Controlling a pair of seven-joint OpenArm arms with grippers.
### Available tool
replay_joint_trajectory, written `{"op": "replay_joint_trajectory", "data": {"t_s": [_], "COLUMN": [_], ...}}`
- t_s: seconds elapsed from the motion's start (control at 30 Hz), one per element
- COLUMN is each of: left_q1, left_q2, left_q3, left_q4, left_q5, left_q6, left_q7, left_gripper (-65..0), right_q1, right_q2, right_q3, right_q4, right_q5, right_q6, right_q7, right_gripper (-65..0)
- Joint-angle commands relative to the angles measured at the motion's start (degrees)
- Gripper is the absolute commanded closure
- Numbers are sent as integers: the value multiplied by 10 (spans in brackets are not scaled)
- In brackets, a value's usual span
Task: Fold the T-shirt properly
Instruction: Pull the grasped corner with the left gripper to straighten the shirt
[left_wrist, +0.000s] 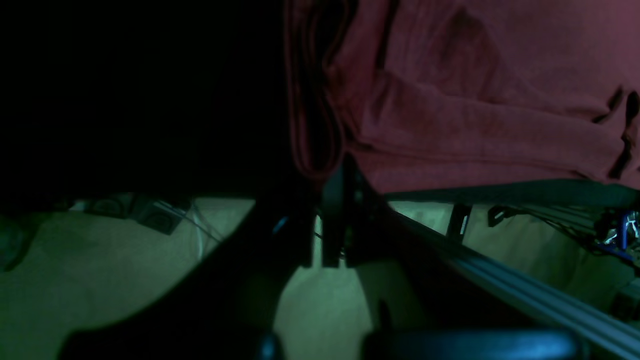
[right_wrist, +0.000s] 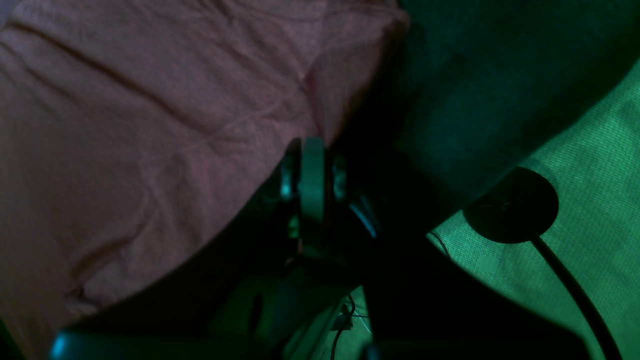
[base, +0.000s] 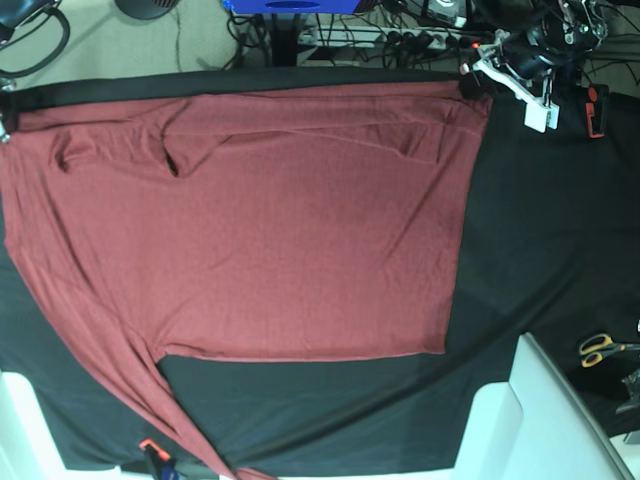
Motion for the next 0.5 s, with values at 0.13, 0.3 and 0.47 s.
{"op": "replay_joint_trajectory", "data": {"t_s": [0.13,0.3,0.47], "left_q1": [5,7,12], "left_q2": [-5,-5,-5], "left_q3": [-4,-3,-3], "left_q4": [7,7,7], "left_q5": [-5,-5,-5], "left_q6": [0,0,0], "left_q7": [-7,-7,-8], "left_gripper": [0,0,0], "right_q1": [-4,-10,-12], "right_q2": [14,14,14], "right_q3": [4,5,5], "right_q4": [12,12,12], "right_q5": [6,7,7], "right_q6": [1,1,1], "right_q7": [12,12,12], "right_gripper": [-3,-3,-3]}}
